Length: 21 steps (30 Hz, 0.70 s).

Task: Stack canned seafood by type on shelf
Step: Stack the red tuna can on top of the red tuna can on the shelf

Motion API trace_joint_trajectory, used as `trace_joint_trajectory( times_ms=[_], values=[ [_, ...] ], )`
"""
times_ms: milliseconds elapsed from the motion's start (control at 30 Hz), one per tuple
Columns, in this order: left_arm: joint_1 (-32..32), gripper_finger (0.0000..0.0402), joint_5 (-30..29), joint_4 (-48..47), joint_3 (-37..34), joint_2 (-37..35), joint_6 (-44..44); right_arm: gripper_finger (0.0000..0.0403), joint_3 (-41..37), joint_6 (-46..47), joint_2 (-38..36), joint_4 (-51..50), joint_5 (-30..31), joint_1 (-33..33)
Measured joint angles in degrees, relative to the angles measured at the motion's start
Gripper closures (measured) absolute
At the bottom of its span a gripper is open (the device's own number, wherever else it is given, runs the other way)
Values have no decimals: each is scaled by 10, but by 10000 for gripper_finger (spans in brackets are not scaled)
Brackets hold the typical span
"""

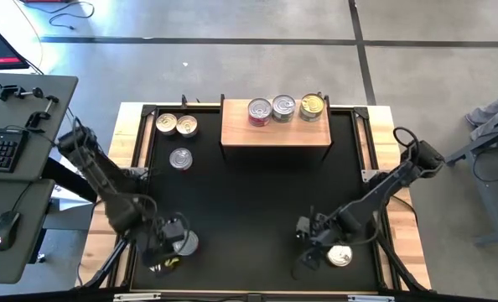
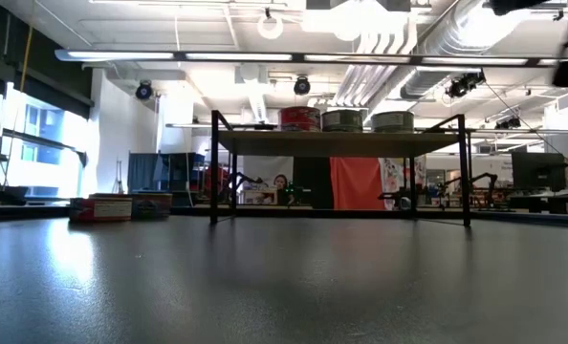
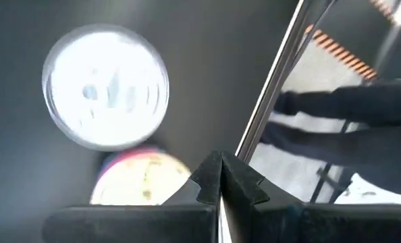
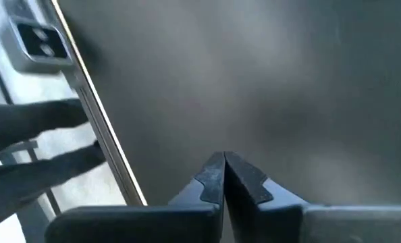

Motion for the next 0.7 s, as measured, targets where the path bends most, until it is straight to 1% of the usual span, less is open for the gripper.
trace_joint_trajectory(
  times_ms=[67, 133, 300, 433, 467, 600, 667, 700],
  values=[
    [-15, 402, 0, 7, 0, 24, -21, 402, -1, -26, 0, 17, 3, -17],
    [-15, 402, -1, 1, 0, 53, -38, 403, -1, -48, 0, 26, 8, -31],
    [20, 402, -4, -28, 0, 116, -60, 403, -1, -81, 0, 46, 12, -55],
    [51, 402, -30, -18, 1, 142, -58, 403, -1, -88, 0, 47, 11, -59],
    [57, 401, -18, -15, 1, 153, -45, 403, -1, -92, 0, 47, 10, -59],
    [81, 401, 57, 13, 4, 199, 17, 403, -1, -92, 0, 46, -3, -57],
    [91, 401, 74, 44, 6, 213, 30, 403, -1, -86, 0, 44, -5, -52],
    [97, 401, 72, 58, 6, 216, 35, 403, -1, -78, 0, 42, -4, -47]
  ],
)
